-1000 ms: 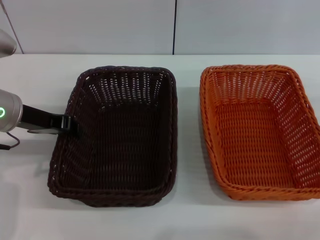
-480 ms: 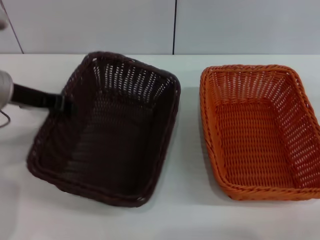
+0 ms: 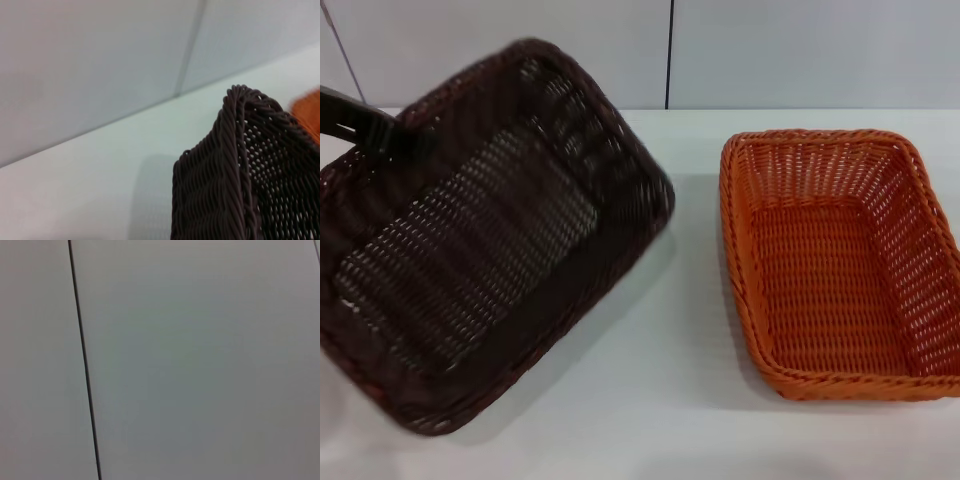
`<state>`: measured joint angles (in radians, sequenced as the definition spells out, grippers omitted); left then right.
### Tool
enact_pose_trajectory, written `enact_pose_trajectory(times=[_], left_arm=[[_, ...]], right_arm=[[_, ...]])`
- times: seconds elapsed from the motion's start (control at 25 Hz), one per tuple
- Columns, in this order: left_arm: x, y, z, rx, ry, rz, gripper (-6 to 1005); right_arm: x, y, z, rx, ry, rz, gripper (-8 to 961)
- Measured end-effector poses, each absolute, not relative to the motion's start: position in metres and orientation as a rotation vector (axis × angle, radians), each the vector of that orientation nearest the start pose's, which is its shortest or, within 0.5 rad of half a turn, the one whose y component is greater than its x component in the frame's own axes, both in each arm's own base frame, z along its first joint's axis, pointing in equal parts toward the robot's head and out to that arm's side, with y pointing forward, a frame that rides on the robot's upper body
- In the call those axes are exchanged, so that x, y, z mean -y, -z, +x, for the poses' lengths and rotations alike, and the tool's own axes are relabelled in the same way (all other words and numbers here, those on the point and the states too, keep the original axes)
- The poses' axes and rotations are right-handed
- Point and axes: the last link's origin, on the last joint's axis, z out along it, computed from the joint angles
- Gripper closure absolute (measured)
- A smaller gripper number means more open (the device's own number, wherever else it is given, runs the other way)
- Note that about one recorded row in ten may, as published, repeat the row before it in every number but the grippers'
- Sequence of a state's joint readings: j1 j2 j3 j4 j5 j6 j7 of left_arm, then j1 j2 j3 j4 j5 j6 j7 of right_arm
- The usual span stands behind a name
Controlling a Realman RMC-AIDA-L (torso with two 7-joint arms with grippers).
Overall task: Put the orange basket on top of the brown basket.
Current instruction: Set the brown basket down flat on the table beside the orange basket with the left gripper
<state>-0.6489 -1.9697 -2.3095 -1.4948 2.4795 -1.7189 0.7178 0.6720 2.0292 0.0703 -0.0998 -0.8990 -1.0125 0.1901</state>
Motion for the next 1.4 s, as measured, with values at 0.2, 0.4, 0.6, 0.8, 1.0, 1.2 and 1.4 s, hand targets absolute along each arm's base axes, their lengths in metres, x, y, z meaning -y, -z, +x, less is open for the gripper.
enact_pose_trajectory(times=[0.2,0.4,0.6,0.8,1.0,1.2,1.4], left_arm=[[-0.385,-0.134,-0.178,0.849,-0.123,-2.564,803],[-0.397,-0.108,-0.177,0.814,-0.122,-2.673,804],[-0.414,-0.059,-0.163,0.72,-0.175,-2.793,803],[-0.417,-0.041,-0.157,0.692,-0.173,-2.839,803],[-0.417,-0.02,-0.145,0.616,-0.143,-2.887,804],[-0.415,-0.015,-0.146,0.63,-0.156,-2.892,802],[-0.412,-0.021,-0.155,0.696,-0.142,-2.855,774]], right_arm=[[-0.397,-0.105,0.358,-0.649,-0.659,-1.055,379],[-0.395,-0.103,0.36,-0.656,-0.653,-1.059,379],[-0.389,-0.099,0.365,-0.679,-0.655,-1.051,378],[-0.386,-0.099,0.368,-0.695,-0.668,-1.044,378],[-0.383,-0.098,0.371,-0.704,-0.668,-1.04,378],[-0.382,-0.097,0.372,-0.708,-0.669,-1.04,378],[-0.383,-0.095,0.371,-0.71,-0.668,-1.046,378]])
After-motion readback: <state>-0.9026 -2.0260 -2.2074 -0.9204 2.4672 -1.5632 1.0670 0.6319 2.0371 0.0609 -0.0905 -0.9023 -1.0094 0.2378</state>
